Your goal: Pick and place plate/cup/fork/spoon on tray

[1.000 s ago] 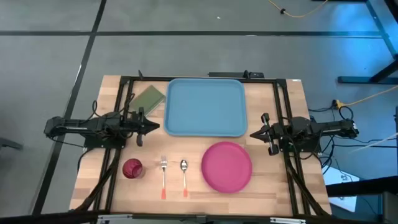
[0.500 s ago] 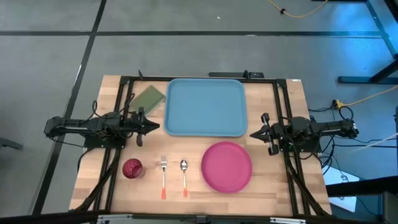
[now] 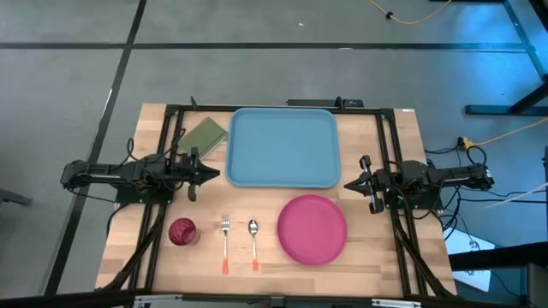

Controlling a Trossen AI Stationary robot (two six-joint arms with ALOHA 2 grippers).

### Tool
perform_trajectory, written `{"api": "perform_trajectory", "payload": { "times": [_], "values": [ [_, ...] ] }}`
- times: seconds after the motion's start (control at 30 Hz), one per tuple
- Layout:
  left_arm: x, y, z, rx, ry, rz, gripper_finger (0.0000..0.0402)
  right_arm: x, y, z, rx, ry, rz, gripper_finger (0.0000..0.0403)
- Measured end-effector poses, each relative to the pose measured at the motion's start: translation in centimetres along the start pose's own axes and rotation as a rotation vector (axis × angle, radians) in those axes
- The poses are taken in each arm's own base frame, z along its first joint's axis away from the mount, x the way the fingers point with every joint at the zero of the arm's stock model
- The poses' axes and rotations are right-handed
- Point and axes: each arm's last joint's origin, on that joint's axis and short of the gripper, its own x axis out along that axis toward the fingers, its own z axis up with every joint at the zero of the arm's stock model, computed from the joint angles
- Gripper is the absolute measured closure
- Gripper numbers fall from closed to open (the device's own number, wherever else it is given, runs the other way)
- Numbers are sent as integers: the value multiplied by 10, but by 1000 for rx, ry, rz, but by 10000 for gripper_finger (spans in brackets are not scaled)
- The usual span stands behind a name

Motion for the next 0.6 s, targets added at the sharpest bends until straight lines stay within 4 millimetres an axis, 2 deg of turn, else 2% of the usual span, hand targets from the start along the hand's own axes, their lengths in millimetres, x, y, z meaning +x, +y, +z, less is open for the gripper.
{"api": "perform_trajectory", "payload": {
  "times": [0.1, 0.27, 0.47, 0.6],
  "values": [
    [0, 0, 0, 0, 0, 0, 374, 0, 0, 3, 6, -27, 0, 389],
    [0, 0, 0, 0, 0, -1, 374, -1, 0, 14, 207, -145, 24, 389],
    [0, 0, 0, 0, 0, 0, 374, -4, -2, 26, 126, -277, -27, 389],
    [0, 0, 0, 0, 0, 0, 374, -4, -2, 27, 105, -290, -29, 389]
  ]
}}
